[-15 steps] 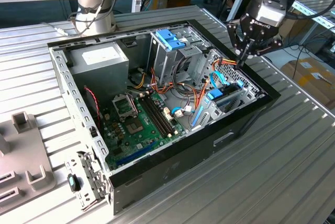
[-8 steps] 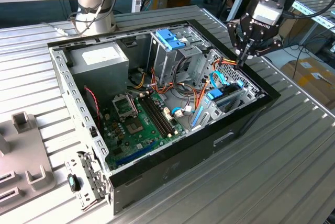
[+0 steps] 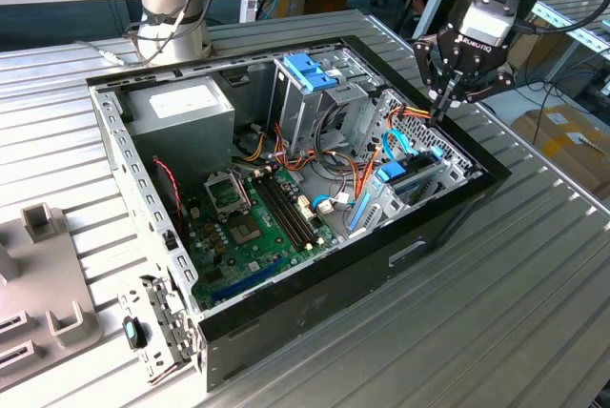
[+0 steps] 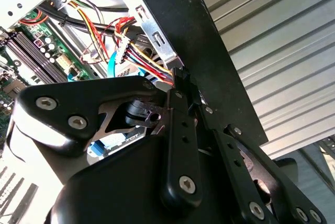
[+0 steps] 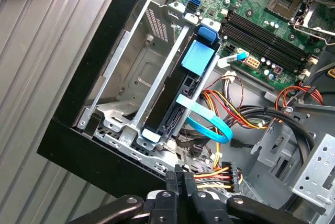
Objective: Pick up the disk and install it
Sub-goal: 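Insert the second disk wire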
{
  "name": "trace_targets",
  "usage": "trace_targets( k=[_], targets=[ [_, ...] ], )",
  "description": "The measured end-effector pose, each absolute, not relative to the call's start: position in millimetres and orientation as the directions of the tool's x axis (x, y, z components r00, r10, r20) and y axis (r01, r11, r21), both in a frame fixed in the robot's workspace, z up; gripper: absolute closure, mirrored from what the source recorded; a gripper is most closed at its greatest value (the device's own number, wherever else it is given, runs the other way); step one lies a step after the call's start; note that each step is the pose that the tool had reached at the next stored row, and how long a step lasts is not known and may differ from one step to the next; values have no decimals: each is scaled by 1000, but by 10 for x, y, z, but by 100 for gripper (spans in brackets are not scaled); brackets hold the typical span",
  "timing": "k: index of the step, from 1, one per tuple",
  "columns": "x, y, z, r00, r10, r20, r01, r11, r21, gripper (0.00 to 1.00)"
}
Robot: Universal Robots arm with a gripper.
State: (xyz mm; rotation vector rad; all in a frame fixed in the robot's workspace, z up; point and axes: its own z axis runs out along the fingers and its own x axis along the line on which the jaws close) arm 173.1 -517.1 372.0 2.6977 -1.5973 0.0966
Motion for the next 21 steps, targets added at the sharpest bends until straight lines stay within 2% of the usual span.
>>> trace_targets(
  k=[8,21],
  targets=[
    [1731,-5171,3719,456,-888,55,-889,-458,-27,84],
    [1731,-5171,3714,212,-976,56,-976,-214,-27,84]
  ],
)
